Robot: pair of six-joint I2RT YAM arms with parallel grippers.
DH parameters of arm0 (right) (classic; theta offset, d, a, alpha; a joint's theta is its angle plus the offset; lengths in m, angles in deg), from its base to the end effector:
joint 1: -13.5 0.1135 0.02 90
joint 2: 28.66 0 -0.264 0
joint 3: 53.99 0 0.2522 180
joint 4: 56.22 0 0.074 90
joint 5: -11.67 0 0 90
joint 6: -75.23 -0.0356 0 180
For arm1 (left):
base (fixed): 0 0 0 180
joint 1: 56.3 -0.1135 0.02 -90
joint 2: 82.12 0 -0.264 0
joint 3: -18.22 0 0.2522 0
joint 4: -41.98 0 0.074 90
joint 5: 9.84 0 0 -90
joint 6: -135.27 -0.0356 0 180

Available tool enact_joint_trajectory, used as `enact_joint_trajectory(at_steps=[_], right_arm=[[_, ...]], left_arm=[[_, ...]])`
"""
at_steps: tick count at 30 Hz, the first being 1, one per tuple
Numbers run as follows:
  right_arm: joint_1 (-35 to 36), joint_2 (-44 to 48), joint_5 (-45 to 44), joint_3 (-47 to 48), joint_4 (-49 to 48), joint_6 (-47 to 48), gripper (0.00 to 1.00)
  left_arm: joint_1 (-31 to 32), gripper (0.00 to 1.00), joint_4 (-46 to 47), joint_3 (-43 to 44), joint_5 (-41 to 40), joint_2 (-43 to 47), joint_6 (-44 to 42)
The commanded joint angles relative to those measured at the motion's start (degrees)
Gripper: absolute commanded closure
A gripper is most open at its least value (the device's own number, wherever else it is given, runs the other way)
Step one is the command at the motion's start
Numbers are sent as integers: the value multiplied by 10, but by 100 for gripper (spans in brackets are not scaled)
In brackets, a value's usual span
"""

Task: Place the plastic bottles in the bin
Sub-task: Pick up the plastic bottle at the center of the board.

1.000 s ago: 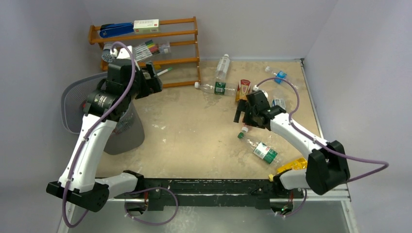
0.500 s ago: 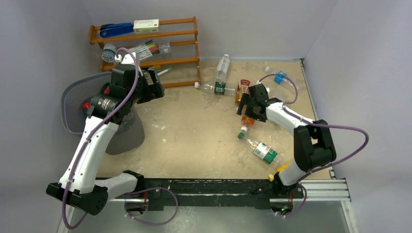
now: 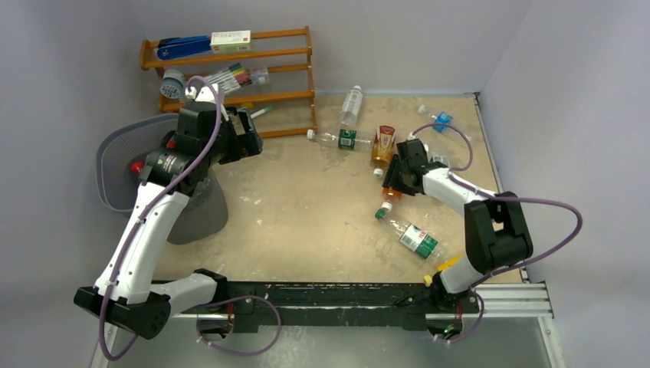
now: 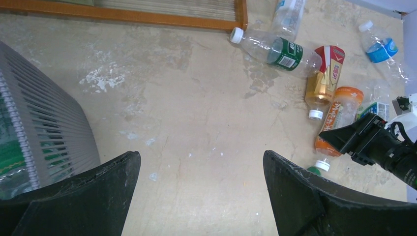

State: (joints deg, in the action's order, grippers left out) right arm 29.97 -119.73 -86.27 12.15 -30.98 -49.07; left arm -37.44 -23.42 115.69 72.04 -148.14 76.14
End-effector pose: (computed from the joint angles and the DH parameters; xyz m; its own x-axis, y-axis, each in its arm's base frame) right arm 0.3117 0.0870 0.1872 -0.7188 0.3695 -0.5889 0.2531 0.9280 0.2733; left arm 0.2084 -0.0659 0.4253 -0.5609 -0.3452 -0.7525 -0.0917 0.9292 -0.3579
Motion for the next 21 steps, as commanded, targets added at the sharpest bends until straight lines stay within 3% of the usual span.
enact_joint_trajectory(at_steps=[1, 5, 10, 17, 21], right_arm=[[-1, 71, -10, -1, 20, 9, 51], [-1, 145, -19, 15, 57, 24, 51], [0, 255, 45, 26, 35, 76, 52], [1, 327, 383, 2, -51, 124, 49], [4, 345, 501, -20, -115, 100, 47]], left_arm=[[4, 5, 38, -11, 46, 2, 5], [4, 4, 81, -38, 126, 7, 33], [5, 4, 170, -82, 212, 14, 87], [21, 4, 299, -139, 274, 24, 175], [38, 4, 369, -170, 280, 28, 221]])
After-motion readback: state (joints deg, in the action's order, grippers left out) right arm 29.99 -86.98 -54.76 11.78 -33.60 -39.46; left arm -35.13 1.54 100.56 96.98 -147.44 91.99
